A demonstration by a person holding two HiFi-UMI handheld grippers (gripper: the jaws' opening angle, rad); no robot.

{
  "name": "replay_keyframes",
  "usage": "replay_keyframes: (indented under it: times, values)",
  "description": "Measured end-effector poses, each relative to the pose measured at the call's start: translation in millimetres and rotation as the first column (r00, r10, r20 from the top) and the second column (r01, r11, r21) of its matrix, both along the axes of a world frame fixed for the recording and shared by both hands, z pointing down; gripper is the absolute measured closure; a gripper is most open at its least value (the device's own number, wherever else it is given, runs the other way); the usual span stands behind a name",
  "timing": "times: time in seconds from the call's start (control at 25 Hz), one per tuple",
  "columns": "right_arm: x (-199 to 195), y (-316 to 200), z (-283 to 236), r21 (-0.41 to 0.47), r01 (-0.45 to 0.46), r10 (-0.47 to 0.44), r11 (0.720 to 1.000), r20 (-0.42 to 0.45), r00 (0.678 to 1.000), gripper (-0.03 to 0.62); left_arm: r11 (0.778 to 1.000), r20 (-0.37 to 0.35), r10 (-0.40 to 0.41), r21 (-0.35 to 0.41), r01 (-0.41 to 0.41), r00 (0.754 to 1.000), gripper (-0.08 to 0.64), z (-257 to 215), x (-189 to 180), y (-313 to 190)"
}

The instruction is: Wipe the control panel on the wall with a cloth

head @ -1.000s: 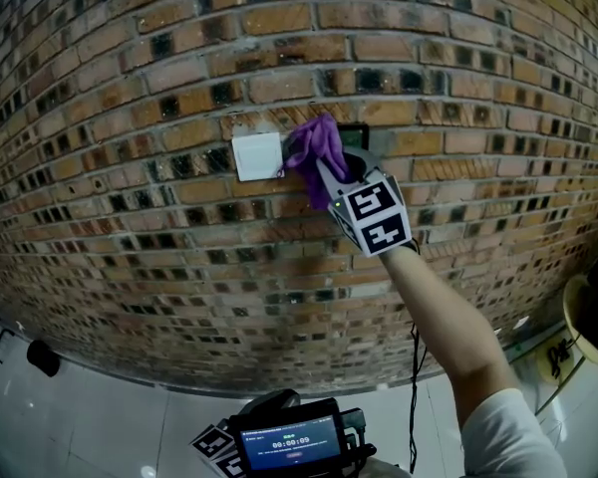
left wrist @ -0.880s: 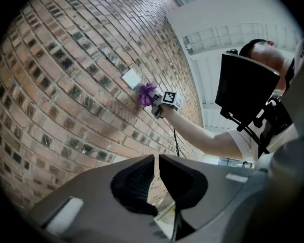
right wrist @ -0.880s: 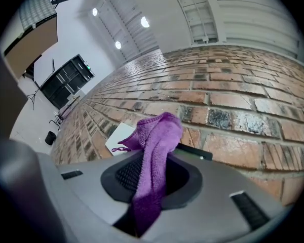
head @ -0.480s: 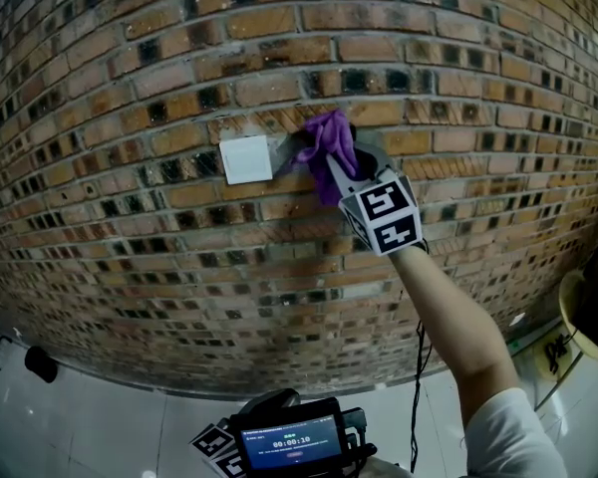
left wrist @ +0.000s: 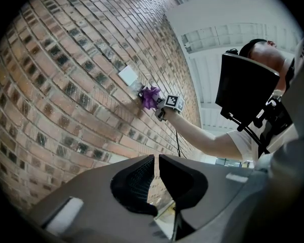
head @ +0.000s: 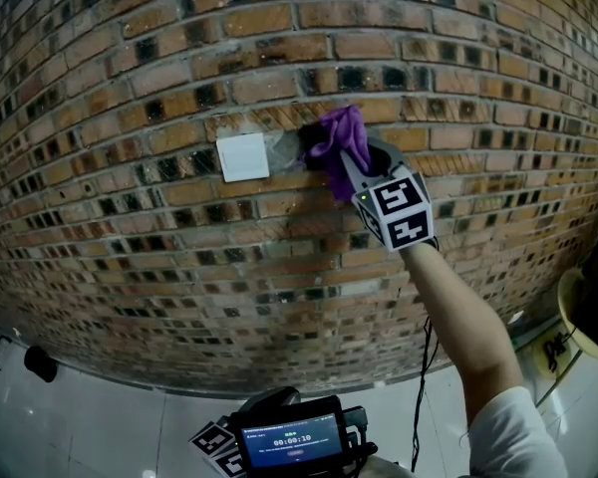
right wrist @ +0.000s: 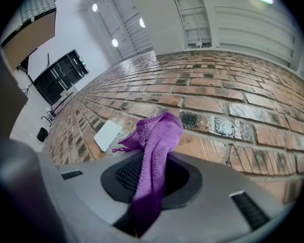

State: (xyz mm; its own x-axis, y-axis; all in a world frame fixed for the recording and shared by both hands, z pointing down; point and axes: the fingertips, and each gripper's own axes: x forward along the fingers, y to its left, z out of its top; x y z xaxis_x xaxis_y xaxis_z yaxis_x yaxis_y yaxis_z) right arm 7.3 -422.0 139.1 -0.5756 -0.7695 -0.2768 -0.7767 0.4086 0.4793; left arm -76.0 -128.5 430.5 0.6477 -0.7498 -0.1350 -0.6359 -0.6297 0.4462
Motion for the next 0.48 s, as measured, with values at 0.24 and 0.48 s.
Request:
replay_keyframes:
  times: [0.24, 0.48]
  values:
    - [16.4, -2.7, 1.5, -0.006, -0.026, 0.026, 1.000, 0.009, 1.000, 0.509, 1.000, 0.001, 0.008, -0.001, -0.008, 1.000, 0.528, 0.7, 1.8, -0.6]
    - [33.5, -6.0, 6.2, -0.013, -0.059, 0.059, 0.998, 0.007, 0.998, 0.509, 1.000, -0.003, 0.019, -0.001, -0.019, 1.000, 0.528, 1.4, 4.5, -3.0]
